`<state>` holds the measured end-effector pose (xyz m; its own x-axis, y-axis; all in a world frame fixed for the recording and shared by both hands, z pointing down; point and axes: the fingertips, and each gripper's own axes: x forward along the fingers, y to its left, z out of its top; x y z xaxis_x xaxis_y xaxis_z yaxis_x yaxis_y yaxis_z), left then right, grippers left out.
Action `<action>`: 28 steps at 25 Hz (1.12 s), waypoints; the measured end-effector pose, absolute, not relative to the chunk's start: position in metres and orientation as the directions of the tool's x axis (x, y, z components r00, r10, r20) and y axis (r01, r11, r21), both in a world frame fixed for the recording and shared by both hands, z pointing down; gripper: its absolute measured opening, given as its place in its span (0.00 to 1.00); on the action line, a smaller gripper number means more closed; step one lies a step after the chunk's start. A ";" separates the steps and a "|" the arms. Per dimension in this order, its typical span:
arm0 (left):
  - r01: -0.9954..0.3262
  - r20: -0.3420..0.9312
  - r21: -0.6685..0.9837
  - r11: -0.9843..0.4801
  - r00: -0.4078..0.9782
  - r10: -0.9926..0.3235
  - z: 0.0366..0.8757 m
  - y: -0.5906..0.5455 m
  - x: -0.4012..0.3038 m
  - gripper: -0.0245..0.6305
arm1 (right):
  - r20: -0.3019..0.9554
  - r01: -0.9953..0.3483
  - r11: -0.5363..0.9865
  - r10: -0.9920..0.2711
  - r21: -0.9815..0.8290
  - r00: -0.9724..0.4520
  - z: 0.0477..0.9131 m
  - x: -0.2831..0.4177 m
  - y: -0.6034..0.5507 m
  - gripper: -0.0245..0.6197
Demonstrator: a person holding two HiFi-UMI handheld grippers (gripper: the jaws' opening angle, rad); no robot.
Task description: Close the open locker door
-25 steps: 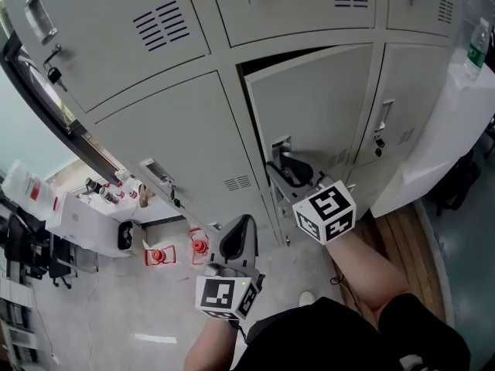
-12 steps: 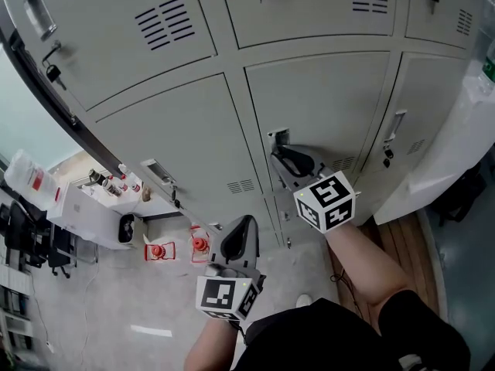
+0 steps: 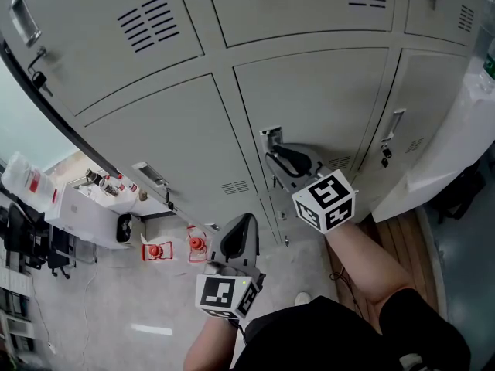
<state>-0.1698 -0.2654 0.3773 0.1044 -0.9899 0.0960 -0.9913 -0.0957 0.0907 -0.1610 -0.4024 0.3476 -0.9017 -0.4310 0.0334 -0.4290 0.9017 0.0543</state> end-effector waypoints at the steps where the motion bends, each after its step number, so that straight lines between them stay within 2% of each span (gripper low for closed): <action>1: -0.991 0.094 0.093 -0.096 0.105 -0.990 0.377 -0.266 -0.169 0.07 | 0.033 -0.427 0.903 -0.428 0.053 -0.903 0.348 -0.160 -0.403 0.25; 5: -0.990 0.023 0.060 -0.129 0.131 -0.991 0.372 -0.269 -0.165 0.07 | 0.035 -0.426 0.903 -0.428 0.051 -0.903 0.349 -0.155 -0.403 0.25; 12: -0.989 0.019 0.071 -0.133 0.135 -0.991 0.371 -0.268 -0.159 0.07 | 0.036 -0.449 0.893 -0.450 0.030 -0.892 0.351 -0.139 -0.408 0.26; 15: -0.987 0.021 0.079 -0.139 0.141 -0.990 0.372 -0.266 -0.154 0.07 | 0.035 -0.462 0.887 -0.462 0.021 -0.886 0.353 -0.129 -0.406 0.15; 17: -0.987 0.024 0.081 -0.142 0.144 -0.989 0.372 -0.264 -0.151 0.07 | 0.042 -0.468 0.883 -0.469 0.028 -0.882 0.355 -0.124 -0.403 0.12; 28: -0.985 0.052 0.086 -0.147 0.152 -0.987 0.381 -0.240 -0.142 0.07 | 0.067 -0.465 0.885 -0.466 0.025 -0.882 0.367 -0.103 -0.367 0.12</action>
<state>-0.1417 -0.2401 0.3811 0.1520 -0.9870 0.0519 -0.9853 -0.1472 0.0865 -0.1031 -0.3673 0.3673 -0.8825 -0.4656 0.0668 -0.4650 0.8849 0.0246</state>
